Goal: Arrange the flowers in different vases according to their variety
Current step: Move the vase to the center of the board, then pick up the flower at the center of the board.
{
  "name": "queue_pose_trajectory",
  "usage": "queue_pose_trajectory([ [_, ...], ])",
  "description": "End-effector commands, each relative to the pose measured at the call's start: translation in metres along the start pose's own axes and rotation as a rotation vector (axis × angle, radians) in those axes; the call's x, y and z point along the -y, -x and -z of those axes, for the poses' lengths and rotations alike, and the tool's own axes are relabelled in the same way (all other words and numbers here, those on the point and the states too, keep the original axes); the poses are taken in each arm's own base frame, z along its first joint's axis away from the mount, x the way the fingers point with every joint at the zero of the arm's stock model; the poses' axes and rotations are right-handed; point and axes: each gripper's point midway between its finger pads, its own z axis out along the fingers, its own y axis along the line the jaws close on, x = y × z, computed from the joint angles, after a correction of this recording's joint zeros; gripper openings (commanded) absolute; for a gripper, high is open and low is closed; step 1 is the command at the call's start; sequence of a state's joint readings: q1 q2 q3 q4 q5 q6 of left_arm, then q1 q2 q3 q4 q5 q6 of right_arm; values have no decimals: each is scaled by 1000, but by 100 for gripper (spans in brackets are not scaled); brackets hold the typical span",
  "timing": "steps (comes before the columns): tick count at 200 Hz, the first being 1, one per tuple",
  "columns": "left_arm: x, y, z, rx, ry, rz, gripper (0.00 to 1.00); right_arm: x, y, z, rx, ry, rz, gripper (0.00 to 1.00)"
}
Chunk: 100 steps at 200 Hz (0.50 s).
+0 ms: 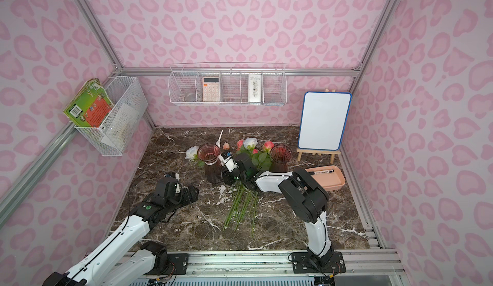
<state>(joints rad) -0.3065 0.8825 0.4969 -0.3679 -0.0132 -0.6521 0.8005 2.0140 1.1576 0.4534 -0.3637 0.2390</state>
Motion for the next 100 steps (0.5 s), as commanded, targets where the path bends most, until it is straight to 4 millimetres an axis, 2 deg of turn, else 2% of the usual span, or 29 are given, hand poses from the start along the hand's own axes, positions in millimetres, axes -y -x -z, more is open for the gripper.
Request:
queue_pose_trajectory([
  [1,5,3,3,-2,-19,-18,92,-21,12,-13,51,105,15,55],
  [40,13,9,7,10,-47,-18,91,-30,6,-38,32,144,-1,56],
  [58,16,12,9,24,-64,2,91,-31,3,-43,17,151,-19,55],
  [69,18,17,13,39,-67,15,91,-29,-1,-38,0,132,-37,55],
  [87,19,25,18,69,-58,26,91,-31,-6,-15,-19,136,-58,58],
  [100,13,30,22,97,-21,30,91,-26,-6,2,-46,111,-72,58],
])
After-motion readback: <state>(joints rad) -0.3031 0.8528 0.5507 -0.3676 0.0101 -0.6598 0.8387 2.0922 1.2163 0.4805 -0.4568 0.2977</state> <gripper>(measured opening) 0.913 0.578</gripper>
